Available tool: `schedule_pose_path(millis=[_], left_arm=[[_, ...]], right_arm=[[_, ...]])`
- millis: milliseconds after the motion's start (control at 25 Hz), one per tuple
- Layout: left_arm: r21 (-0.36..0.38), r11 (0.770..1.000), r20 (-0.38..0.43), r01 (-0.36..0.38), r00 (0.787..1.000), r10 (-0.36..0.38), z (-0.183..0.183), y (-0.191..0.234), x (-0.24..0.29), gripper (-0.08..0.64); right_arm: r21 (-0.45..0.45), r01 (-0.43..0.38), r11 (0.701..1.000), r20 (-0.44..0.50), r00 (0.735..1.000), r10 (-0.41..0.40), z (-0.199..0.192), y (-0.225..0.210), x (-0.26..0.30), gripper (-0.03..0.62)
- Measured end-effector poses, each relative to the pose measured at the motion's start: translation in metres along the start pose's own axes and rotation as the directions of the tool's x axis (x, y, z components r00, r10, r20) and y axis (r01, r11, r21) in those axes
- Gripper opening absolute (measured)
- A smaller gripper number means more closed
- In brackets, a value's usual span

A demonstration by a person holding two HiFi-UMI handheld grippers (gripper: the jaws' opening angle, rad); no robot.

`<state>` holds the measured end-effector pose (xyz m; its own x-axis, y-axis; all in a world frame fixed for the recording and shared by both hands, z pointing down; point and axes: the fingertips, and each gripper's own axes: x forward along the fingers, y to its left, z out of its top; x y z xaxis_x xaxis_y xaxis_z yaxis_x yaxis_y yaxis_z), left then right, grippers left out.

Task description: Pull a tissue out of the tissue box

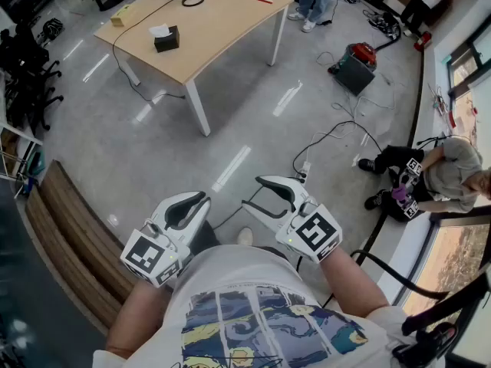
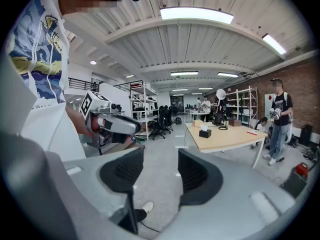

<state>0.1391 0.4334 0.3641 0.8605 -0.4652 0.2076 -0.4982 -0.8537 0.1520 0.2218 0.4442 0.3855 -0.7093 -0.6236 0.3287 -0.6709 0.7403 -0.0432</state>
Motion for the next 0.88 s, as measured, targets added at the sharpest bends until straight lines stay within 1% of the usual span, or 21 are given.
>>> schedule_pose_path(millis=[160,280,480,600,680,760,880], left_arm=[[-0.007,0.999,-0.021,-0.044,0.999,0.044,0.002,0.009,-0.011,0.044],[-0.012,0.998,-0.033,-0.063,0.998,0.063,0.001,0.015,-0.015,0.044],[-0.026,0.998,-0.042,-0.061,0.997,0.06,-0.002,0.02,-0.009,0.044],[-0.025,0.998,-0.034,-0.053,0.998,0.053,0.002,0.026,-0.003,0.044],[-0.017,0.998,-0.022,-0.052,0.998,0.052,0.01,0.036,0.001,0.044],[-0.01,0.998,-0.012,-0.06,0.998,0.06,0.014,0.051,0.001,0.044],[-0.018,0.997,-0.005,-0.073,0.997,0.073,0.013,0.079,-0.002,0.044]], right_arm=[[-0.006,-0.04,0.999,0.003,0.999,0.04,-0.001,0.006,0.012,0.221],[-0.006,-0.057,0.998,0.003,0.998,0.057,-0.002,0.008,0.019,0.219],[0.005,-0.059,0.998,-0.012,0.998,0.059,-0.006,0.006,0.022,0.219],[0.037,-0.055,0.998,0.004,0.998,0.055,-0.003,-0.001,0.024,0.219],[0.064,-0.05,0.997,0.024,0.999,0.049,0.007,-0.007,0.032,0.219],[0.073,-0.047,0.996,0.018,0.999,0.045,0.012,-0.014,0.043,0.219],[0.043,-0.03,0.999,-0.022,0.999,0.031,0.018,-0.026,0.067,0.214]])
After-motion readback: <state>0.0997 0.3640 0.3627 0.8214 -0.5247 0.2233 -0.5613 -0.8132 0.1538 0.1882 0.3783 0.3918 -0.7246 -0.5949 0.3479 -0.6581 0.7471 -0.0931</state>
